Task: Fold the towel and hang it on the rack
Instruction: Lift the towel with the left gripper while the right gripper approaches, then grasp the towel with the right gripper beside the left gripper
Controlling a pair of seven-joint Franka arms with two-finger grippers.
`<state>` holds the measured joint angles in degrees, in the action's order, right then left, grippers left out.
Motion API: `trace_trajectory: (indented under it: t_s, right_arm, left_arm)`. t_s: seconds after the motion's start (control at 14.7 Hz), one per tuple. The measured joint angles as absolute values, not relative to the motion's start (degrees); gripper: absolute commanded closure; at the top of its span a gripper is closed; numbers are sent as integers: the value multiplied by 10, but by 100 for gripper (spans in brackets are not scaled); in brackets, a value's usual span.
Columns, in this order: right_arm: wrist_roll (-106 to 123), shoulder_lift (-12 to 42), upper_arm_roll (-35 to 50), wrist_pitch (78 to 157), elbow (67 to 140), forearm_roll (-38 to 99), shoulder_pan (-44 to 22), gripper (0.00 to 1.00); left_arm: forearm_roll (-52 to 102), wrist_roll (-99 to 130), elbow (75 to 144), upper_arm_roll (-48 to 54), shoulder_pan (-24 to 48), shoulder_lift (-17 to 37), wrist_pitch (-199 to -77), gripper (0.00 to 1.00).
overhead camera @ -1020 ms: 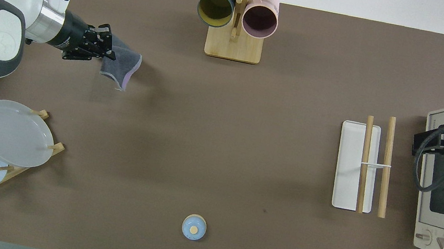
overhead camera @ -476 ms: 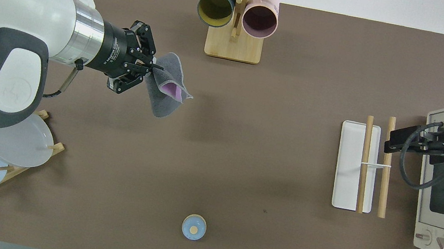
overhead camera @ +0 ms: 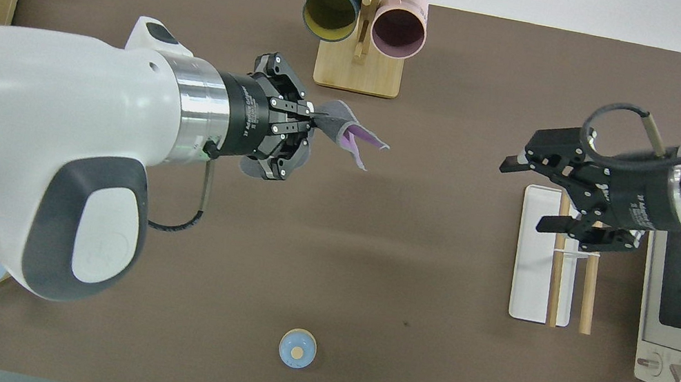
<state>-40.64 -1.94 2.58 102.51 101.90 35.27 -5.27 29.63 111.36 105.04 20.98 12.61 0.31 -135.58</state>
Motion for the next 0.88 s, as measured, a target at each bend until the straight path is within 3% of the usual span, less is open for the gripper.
trace_trajectory:
  t_s: [0.34,0.88]
  right_arm:
    - [-608,-3,30,1161,1038,432,-156,0]
    - [-640,29,27,1258,1049,489,-180,0]
  left_arm:
    - [310,1239,1120,210,174,-31,-1467,100]
    - [310,1312,1122,201,170,-36,-1471,100]
